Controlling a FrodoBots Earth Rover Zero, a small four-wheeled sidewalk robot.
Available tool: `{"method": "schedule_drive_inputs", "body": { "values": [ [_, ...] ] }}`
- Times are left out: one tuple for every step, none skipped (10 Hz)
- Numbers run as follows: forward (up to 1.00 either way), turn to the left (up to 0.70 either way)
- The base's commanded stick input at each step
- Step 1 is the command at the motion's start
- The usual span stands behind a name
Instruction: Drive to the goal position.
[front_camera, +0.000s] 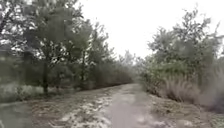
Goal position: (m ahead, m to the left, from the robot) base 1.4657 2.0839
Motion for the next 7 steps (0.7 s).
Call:
{"method": "schedule_drive_inputs", "body": {
  "values": [
    [0.70,0.04],
    [0.70,0.04],
    [0.70,0.04],
    [0.70,0.04],
    [0.70,0.04],
    [0.70,0.04],
    [0.70,0.04]
  ]
}}
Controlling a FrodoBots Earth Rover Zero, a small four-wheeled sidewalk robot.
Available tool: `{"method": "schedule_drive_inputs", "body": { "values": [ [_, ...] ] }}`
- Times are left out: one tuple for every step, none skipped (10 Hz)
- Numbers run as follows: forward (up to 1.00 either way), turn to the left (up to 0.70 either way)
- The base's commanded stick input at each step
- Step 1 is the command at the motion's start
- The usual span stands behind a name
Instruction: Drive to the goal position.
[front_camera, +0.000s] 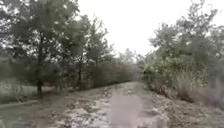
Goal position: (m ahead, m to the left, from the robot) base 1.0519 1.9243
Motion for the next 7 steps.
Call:
{"method": "schedule_drive_inputs", "body": {
  "values": [
    [0.70,0.04],
    [0.70,0.04],
    [0.70,0.04],
    [0.70,0.04],
    [0.70,0.04],
    [0.70,0.04],
    [0.70,0.04]
  ]
}}
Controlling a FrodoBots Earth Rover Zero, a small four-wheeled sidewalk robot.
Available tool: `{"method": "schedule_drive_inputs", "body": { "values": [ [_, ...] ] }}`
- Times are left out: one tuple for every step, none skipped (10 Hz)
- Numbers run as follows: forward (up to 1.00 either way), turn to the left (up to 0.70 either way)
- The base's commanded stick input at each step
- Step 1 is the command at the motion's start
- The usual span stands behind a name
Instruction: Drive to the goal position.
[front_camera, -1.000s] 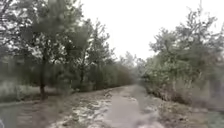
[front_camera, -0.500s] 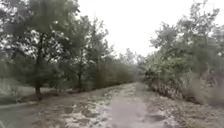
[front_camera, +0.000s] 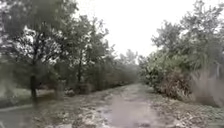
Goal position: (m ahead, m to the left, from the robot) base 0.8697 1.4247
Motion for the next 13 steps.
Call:
{"method": "schedule_drive_inputs", "body": {
  "values": [
    [0.70,0.04],
    [0.70,0.04],
    [0.70,-0.09],
    [0.70,-0.31],
    [0.70,-0.31],
    [0.70,-0.19],
    [0.70,-0.06],
    [0.70,0.04],
    [0.70,0.04],
    [0.70,0.04],
    [0.70,0.04],
    [0.70,0.04],
    [0.70,0.04]
  ]
}}
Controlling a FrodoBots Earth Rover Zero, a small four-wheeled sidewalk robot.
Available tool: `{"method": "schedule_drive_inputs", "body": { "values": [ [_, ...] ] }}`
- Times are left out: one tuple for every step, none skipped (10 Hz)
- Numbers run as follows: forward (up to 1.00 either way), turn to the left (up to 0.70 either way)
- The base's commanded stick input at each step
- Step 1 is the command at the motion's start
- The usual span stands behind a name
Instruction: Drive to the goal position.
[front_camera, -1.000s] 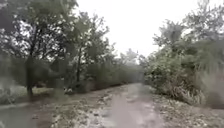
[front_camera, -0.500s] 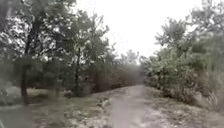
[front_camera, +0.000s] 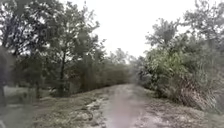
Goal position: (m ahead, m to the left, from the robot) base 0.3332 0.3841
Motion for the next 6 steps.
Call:
{"method": "schedule_drive_inputs", "body": {
  "values": [
    [0.70,0.04],
    [0.70,0.04],
    [0.70,0.04],
    [0.70,0.04],
    [0.70,0.04],
    [0.70,0.04]
  ]
}}
